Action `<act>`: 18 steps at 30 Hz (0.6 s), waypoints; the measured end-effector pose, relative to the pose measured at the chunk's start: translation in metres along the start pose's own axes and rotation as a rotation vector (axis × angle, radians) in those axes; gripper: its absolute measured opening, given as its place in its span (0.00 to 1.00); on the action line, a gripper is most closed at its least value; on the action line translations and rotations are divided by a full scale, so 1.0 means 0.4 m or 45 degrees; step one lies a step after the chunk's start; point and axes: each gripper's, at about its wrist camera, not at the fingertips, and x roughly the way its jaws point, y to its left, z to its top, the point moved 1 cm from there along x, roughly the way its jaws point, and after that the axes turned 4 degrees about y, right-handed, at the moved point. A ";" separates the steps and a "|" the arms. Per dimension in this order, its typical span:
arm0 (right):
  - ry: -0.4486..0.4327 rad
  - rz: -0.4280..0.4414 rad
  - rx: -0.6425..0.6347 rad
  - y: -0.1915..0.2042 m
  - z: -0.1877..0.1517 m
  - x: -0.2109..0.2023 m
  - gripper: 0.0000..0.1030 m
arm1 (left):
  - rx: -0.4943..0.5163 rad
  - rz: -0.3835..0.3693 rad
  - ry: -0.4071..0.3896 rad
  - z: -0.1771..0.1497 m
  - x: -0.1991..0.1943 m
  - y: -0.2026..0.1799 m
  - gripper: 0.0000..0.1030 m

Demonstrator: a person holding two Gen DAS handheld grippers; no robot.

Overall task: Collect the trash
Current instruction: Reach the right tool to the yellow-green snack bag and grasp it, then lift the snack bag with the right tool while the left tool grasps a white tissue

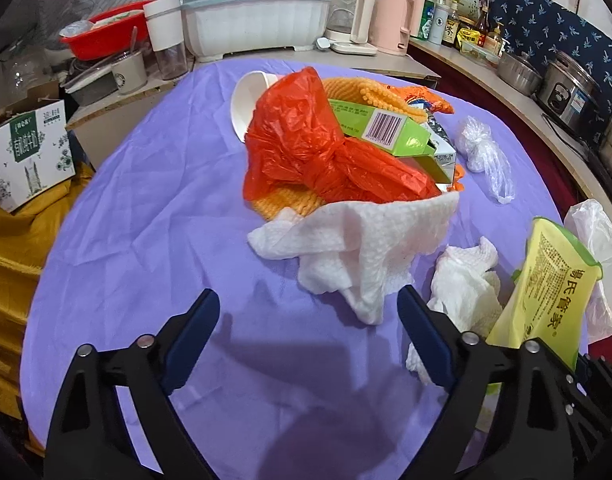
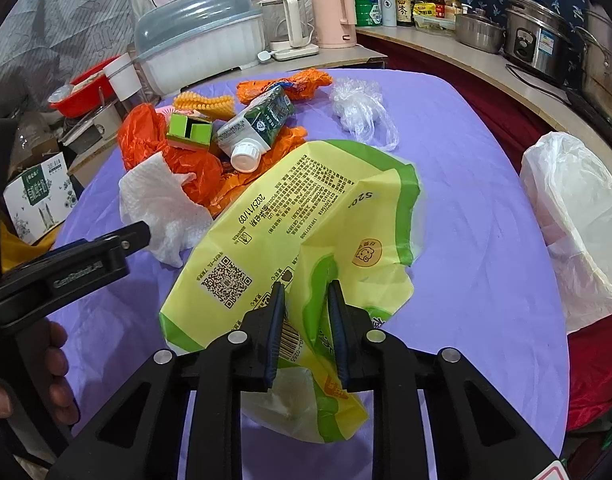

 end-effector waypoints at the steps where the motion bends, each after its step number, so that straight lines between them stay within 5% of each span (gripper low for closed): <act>1: -0.001 0.005 0.005 -0.002 0.001 -0.001 0.17 | -0.004 -0.009 0.005 0.004 0.006 0.000 0.76; 6: -0.010 0.013 0.018 -0.010 0.003 -0.009 0.15 | 0.001 -0.044 0.037 0.009 0.031 -0.017 0.57; 11: -0.031 0.022 0.029 -0.021 0.006 -0.025 0.13 | 0.013 -0.062 0.051 0.010 0.037 -0.027 0.24; 14: -0.042 0.025 0.035 -0.029 0.003 -0.037 0.13 | 0.021 -0.057 0.041 0.004 0.025 -0.034 0.12; 18: -0.066 0.027 0.046 -0.041 -0.004 -0.064 0.12 | 0.028 -0.050 0.025 -0.005 0.001 -0.032 0.09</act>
